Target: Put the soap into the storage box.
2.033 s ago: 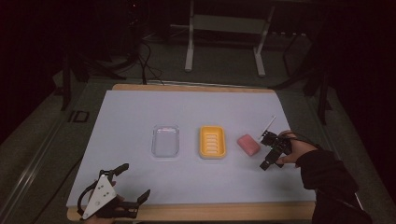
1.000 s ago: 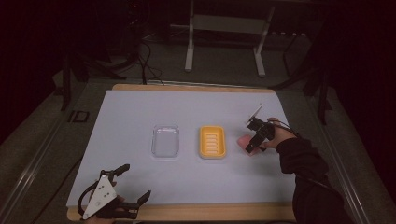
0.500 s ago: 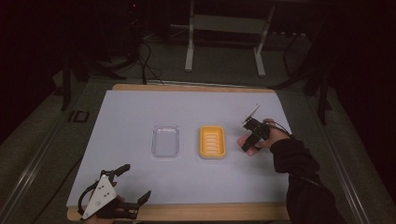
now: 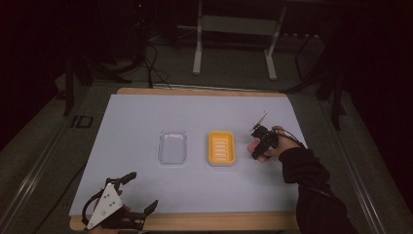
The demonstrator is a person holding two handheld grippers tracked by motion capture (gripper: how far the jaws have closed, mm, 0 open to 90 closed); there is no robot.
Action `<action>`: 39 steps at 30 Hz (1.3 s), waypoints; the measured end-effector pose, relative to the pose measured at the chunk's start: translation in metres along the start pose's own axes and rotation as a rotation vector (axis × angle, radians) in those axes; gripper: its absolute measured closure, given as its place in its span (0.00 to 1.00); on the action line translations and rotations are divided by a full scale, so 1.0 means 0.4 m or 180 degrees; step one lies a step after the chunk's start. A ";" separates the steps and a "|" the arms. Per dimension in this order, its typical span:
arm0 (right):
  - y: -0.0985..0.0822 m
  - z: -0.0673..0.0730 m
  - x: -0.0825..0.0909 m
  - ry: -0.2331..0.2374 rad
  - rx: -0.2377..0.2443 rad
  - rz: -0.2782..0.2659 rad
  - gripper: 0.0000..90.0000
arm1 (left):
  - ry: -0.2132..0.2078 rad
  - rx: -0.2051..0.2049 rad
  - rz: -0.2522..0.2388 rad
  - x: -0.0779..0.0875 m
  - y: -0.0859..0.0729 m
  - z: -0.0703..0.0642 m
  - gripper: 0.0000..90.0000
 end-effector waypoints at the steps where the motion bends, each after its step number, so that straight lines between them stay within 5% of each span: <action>1: -0.001 0.001 0.000 -0.0008 -0.0016 -0.0003 0.41 | -0.0002 -0.0002 0.0003 0.000 0.000 0.000 0.00; 14: -0.015 0.002 0.008 -0.0077 -0.0889 0.0028 0.42 | 0.0010 0.0007 0.0011 -0.005 -0.001 0.001 0.00; 15: -0.014 0.003 0.020 -0.0092 -0.1042 -0.0001 0.42 | 0.0011 0.0007 0.0010 -0.004 -0.001 0.001 0.00; 18: -0.011 0.007 0.046 -0.0176 -0.1175 -0.0114 0.42 | 0.0007 0.0013 0.0002 -0.004 0.000 0.001 0.00; 39: 0.051 0.048 0.187 -0.0380 -0.1545 -0.0124 0.42 | -0.0021 0.0013 -0.0022 -0.009 0.004 -0.001 0.00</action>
Point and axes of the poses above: each handheld gripper's, and its own axes: x roughly backward along the jaws, y roughly out of its top, z roughly to its left, the point moved 5 cm from there along -x, roughly forward along the jaws, and after that the axes turned 3 degrees about -z, right-handed, at the moved point
